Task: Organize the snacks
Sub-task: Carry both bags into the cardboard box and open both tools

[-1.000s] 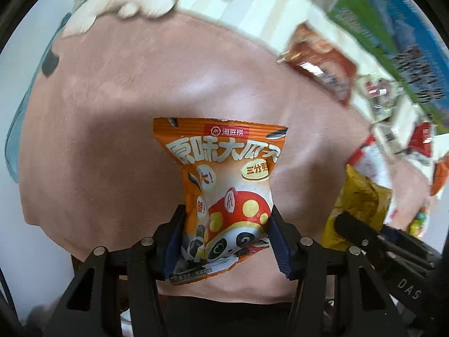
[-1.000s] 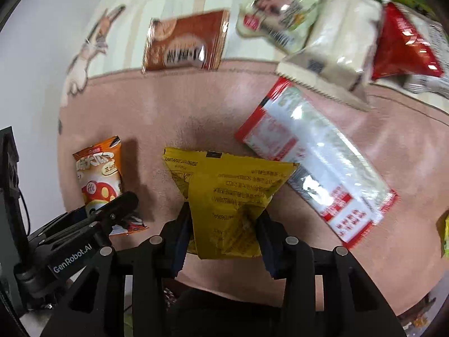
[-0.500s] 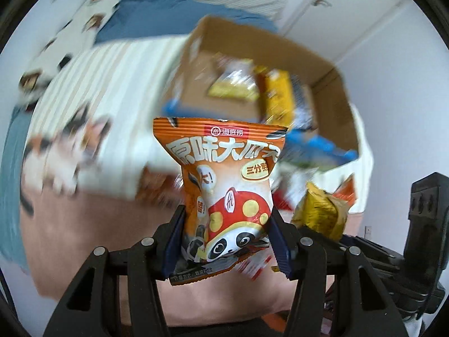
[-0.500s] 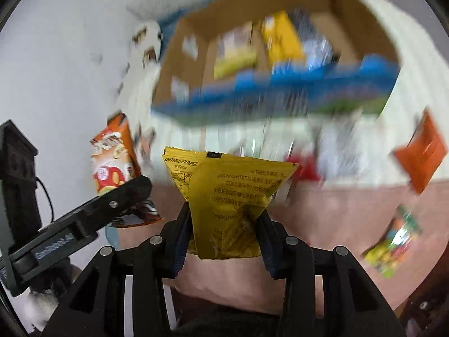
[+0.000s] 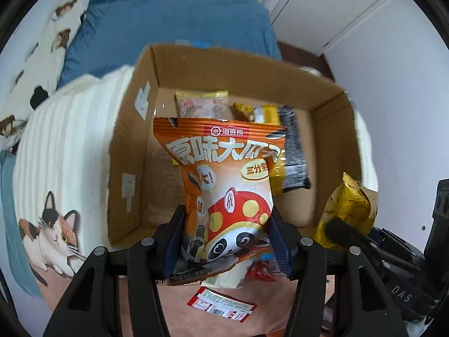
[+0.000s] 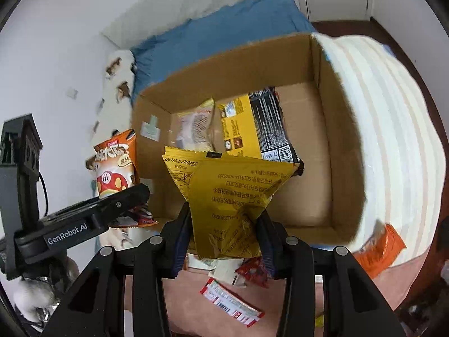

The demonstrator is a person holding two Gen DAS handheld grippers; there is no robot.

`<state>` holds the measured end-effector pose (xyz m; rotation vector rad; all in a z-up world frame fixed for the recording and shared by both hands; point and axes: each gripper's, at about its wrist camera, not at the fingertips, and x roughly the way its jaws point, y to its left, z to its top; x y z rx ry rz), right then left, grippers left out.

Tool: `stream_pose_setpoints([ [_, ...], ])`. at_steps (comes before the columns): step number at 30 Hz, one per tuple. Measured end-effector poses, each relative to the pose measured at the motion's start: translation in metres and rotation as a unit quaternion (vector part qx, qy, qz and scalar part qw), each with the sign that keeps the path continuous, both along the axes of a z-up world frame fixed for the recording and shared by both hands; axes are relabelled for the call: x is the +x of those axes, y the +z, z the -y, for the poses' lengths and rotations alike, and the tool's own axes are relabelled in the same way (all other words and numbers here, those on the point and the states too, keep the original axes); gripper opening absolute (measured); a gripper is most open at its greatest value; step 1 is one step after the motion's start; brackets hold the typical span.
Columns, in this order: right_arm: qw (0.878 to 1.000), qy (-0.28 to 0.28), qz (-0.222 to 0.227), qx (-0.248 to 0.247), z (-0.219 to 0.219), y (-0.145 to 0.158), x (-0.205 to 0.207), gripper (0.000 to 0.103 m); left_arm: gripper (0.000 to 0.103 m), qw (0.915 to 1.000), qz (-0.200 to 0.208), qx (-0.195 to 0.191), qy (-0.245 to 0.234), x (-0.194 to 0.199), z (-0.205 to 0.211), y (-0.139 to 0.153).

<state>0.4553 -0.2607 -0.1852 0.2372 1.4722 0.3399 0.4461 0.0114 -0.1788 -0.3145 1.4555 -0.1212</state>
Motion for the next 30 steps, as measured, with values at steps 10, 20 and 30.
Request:
stream_pose_setpoints([
  [10,0.994,0.041,-0.074,-0.065,-0.032,-0.073,0.030,0.046,0.053,0.9947,-0.093,0.035,-0.027,0.025,0.002,-0.067],
  [20,0.988,0.040,-0.120,-0.084,-0.033,-0.102,0.033,0.098,0.065,0.9923,-0.117,0.040,-0.011,0.028,-0.004,-0.078],
  [30,0.987,0.045,-0.099,-0.116,-0.029,-0.102,0.028,0.098,0.091,0.9950,-0.089,0.044,-0.008,0.016,-0.006,-0.062],
])
